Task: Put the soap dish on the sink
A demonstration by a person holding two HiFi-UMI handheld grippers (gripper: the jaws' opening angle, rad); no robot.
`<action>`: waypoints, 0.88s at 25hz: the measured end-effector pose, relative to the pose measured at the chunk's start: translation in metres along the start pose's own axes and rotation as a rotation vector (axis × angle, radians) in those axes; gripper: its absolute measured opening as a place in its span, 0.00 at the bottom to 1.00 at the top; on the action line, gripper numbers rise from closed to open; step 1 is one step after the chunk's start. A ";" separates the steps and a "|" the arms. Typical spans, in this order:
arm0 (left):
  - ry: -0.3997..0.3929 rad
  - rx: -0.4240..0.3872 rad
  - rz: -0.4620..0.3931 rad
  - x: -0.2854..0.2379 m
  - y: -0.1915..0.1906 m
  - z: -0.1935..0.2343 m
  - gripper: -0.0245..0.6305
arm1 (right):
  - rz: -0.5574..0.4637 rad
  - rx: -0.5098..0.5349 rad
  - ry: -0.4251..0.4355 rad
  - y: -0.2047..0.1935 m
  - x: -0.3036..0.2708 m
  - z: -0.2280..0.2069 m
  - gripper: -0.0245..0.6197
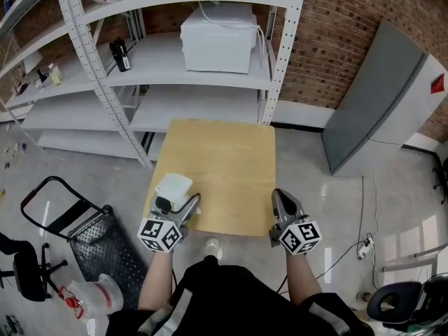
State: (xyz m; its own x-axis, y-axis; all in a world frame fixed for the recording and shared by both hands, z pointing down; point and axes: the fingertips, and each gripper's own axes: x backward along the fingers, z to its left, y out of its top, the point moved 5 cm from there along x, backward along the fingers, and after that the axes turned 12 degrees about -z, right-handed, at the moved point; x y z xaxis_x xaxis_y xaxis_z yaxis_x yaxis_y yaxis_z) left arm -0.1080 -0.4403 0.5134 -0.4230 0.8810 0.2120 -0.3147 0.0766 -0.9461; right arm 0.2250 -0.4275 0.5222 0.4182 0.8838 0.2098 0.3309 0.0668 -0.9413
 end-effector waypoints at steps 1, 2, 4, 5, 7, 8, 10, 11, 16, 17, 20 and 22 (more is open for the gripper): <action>-0.013 0.002 0.015 -0.009 -0.003 0.003 0.77 | 0.004 0.010 -0.007 0.000 -0.005 -0.003 0.05; -0.026 0.001 0.029 -0.018 -0.006 0.006 0.77 | 0.007 0.019 -0.015 0.000 -0.010 -0.006 0.05; -0.047 -0.006 0.054 -0.035 -0.010 0.010 0.77 | 0.012 0.025 -0.031 -0.001 -0.020 -0.013 0.05; -0.052 -0.009 0.062 -0.043 -0.011 0.012 0.77 | 0.013 0.023 -0.038 -0.001 -0.024 -0.016 0.05; -0.051 -0.008 0.081 -0.056 -0.015 0.018 0.77 | 0.013 0.012 -0.047 -0.003 -0.030 -0.021 0.05; -0.045 -0.004 0.094 -0.061 -0.019 0.022 0.77 | 0.012 0.005 -0.051 -0.004 -0.034 -0.023 0.05; -0.039 0.006 0.127 -0.068 -0.028 0.031 0.77 | 0.021 -0.003 -0.062 -0.009 -0.040 -0.028 0.05; -0.039 0.012 0.149 -0.071 -0.034 0.034 0.77 | 0.033 -0.004 -0.067 -0.014 -0.043 -0.031 0.05; -0.016 0.032 0.307 -0.071 -0.078 0.055 0.77 | 0.091 -0.071 -0.095 -0.041 -0.052 -0.037 0.05; -0.015 0.037 0.339 -0.071 -0.088 0.058 0.77 | 0.102 -0.083 -0.102 -0.047 -0.054 -0.038 0.05; -0.011 0.049 0.432 -0.068 -0.114 0.064 0.77 | 0.163 -0.091 -0.118 -0.069 -0.058 -0.043 0.05; -0.008 0.054 0.481 -0.064 -0.128 0.066 0.77 | 0.207 -0.094 -0.126 -0.085 -0.059 -0.044 0.05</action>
State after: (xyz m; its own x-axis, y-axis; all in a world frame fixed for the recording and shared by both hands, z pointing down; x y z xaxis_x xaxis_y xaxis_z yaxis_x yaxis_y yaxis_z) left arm -0.0972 -0.5375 0.6368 -0.5376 0.8070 -0.2445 -0.1257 -0.3635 -0.9231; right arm 0.2095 -0.5055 0.6019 0.3780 0.9255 -0.0247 0.3288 -0.1591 -0.9309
